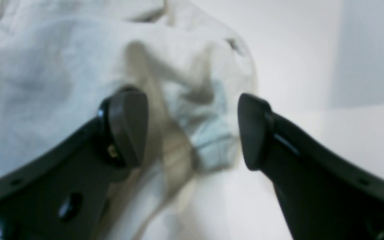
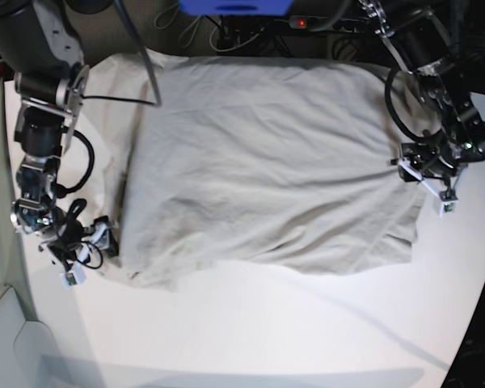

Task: Layout the t-shirt on the table in an organized manner, then fold the t-shirt properly
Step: 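Grasp the hem corner with the right gripper and pull it outward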

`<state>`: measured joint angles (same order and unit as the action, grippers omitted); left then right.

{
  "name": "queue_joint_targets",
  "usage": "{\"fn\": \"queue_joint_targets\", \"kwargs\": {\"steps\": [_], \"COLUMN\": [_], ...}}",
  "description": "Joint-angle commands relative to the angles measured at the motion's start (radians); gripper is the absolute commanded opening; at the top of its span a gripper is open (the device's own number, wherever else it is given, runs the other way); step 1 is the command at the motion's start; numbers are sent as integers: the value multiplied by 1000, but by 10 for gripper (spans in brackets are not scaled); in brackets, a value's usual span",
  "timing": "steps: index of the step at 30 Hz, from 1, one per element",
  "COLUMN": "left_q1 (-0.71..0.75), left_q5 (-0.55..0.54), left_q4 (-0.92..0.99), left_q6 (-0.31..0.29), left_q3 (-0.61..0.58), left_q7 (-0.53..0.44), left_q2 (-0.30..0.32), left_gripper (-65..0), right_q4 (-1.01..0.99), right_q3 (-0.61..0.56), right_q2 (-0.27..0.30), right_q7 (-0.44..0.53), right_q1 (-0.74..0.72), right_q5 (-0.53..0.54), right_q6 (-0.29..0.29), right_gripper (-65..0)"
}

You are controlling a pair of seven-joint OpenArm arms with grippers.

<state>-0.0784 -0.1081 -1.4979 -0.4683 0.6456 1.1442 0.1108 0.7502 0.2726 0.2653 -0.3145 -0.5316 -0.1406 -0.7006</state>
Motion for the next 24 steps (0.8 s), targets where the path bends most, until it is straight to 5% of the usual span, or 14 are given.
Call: {"fn": "queue_joint_targets", "kwargs": {"steps": [1,11,24], "left_q1": [-13,-4,1], "left_q5": [-8,-8,-8], "left_q4": [-17,-8,-8], "left_q6": [1,1,1], "left_q3": [1,1,1], "left_q7": [-13,-19,-20], "left_q2": [7,5,5], "left_gripper": [-344,-344,-344], "right_q4": [-14,-143,-146], "right_q3": [4,3,0], "right_q2": [35,75,65], "right_q7": [51,186,186], "right_q1": [-46,-78,6], "right_q5": [16,16,16], "right_q6": [2,2,2], "right_gripper": [-225,-224,-227]}}
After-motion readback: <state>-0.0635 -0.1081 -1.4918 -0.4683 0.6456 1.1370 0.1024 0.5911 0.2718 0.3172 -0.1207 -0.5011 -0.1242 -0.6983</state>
